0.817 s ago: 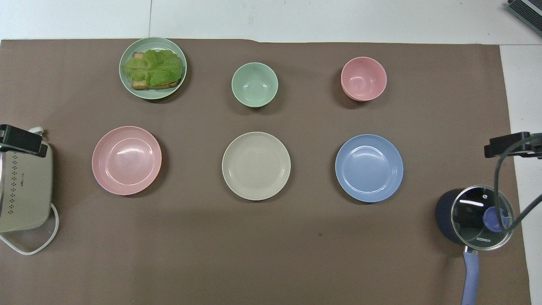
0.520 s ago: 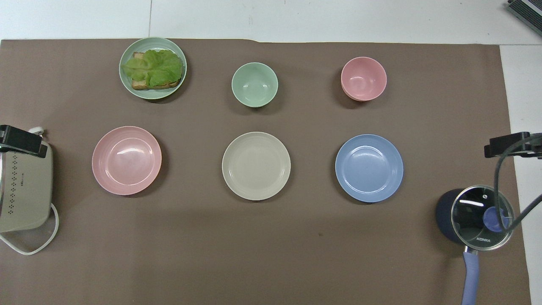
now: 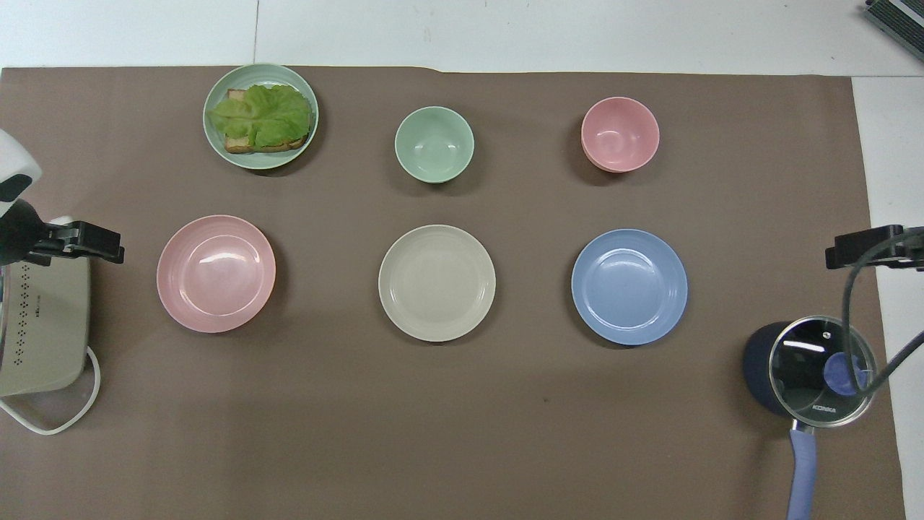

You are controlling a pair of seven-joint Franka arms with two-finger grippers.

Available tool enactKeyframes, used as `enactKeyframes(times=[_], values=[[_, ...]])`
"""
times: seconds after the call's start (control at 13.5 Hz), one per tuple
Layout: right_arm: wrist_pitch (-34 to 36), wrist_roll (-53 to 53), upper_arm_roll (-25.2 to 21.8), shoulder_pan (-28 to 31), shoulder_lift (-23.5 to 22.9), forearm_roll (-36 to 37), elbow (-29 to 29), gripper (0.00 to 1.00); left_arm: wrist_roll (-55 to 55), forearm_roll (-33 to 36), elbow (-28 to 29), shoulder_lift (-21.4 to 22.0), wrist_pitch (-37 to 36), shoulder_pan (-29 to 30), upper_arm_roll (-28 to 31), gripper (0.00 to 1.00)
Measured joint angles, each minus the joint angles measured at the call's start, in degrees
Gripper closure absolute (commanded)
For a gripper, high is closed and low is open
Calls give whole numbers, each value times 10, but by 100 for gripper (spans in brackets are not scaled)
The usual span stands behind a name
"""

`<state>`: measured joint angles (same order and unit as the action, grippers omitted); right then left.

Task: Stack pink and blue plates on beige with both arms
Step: 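Move the left gripper in toward the rim of the pink plate, then grasp the pink plate rim with the left gripper and lift it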

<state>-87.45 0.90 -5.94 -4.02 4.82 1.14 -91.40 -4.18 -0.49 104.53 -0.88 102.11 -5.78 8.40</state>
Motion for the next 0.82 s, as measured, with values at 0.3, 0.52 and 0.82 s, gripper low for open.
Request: enactKeyframes(times=[0.3, 0.52, 0.82], values=[[0, 0, 0, 0, 0, 0, 0, 0, 1, 0, 100, -11, 104, 5, 0, 0], [0, 0, 0, 0, 0, 0, 0, 0, 16, 0, 126, -44, 145, 18, 1, 0], [0, 0, 0, 0, 0, 0, 0, 0, 67, 0, 151, -79, 192, 24, 0, 0]])
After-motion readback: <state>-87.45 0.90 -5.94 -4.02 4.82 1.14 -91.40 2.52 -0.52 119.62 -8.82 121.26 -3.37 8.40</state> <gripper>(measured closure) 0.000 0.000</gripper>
